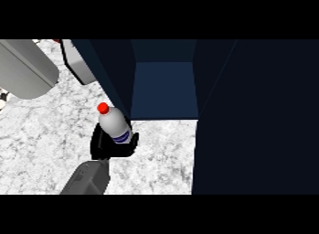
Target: Pick up the bottled water, place it into the cabinet and close the cabinet
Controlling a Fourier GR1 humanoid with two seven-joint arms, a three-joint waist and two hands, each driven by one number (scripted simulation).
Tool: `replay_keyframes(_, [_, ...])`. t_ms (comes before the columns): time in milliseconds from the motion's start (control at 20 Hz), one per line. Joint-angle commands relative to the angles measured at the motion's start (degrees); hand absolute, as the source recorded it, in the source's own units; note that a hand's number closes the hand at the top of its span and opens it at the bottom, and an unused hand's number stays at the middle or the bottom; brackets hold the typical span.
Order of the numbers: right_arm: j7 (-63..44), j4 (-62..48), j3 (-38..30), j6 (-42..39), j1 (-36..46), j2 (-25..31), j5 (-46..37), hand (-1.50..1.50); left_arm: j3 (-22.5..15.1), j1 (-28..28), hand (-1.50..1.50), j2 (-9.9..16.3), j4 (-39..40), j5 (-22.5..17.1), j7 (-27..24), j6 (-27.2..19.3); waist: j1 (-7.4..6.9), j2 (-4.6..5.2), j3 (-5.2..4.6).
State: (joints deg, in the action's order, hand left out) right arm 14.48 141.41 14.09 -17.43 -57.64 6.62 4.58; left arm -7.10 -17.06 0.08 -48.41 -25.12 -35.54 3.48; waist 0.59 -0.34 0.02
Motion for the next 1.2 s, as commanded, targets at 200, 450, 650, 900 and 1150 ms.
replay_keyframes(200, [-0.42,3.52,-1.93,-1.56,-2.58,0.90,4.29,-1.50,-9.91,-5.12,1.50,-0.08,-9.93,1.42,6.90,-17.27,0.48,0.01,0.01])
replay_keyframes(450, [-1.46,4.96,-2.89,-1.21,-0.24,0.23,5.60,-1.50,-13.51,-14.73,1.50,-0.08,-6.27,-2.33,9.97,-24.52,1.37,0.37,-0.05])
replay_keyframes(650, [0.02,1.10,-7.61,-2.34,1.57,0.99,8.19,-1.50,-16.84,-18.08,1.50,-0.08,-7.04,-1.17,13.79,-30.27,0.83,0.25,0.01])
replay_keyframes(900, [-4.13,2.15,-6.17,-1.30,4.73,0.29,7.54,-1.50,-13.42,-32.01,1.50,-0.08,6.11,-3.59,16.60,-34.36,1.87,0.84,-0.03])
replay_keyframes(1150, [-2.55,3.19,-11.06,-3.83,2.46,1.60,11.29,-1.50,-9.85,-36.27,1.50,-0.08,14.68,-5.56,14.83,-32.29,2.18,0.86,-0.03])
